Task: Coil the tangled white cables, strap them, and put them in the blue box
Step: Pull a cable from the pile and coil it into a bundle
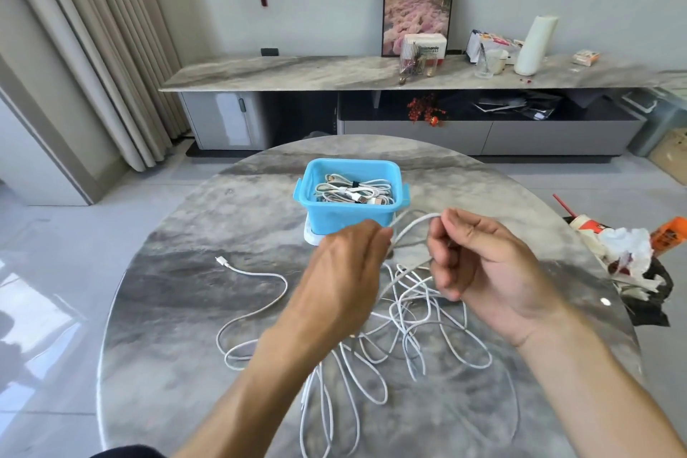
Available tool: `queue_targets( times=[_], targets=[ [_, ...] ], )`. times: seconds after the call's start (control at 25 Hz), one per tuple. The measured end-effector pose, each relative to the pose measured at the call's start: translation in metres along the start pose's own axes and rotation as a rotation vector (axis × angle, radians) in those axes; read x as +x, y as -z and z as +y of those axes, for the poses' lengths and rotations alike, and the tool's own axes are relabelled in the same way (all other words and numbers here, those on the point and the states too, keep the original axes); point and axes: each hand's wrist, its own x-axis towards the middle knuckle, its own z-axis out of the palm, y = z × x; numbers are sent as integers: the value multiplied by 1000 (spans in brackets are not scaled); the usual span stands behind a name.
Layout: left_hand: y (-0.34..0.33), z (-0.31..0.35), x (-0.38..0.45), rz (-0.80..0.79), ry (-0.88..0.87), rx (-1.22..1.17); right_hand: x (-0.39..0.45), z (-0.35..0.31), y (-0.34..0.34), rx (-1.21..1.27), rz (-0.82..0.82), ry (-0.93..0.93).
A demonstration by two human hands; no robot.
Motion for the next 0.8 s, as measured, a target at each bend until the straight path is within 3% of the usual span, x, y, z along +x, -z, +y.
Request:
queue_targets(
  times=[0.2, 0.36, 0.52, 0.64, 0.72, 0.8],
  targets=[
    [-1, 9, -1, -276, 160, -501, 5, 6, -3, 96, 77, 85],
    [-6, 9, -3, -343, 166, -455, 5, 6, 0, -98, 182, 152],
    [-7, 4, -2, -329, 266, -497, 10, 14, 8, -428, 380, 363],
    [-10, 4, -8, -200, 127, -290, 13, 21, 11, -727, 464, 540],
    [-14, 8, -14, -132, 43, -139, 12, 23, 4, -532, 406, 350],
    [-17, 11, -16, -159, 50, -153, 10, 22, -7, -106, 228, 113]
  ],
)
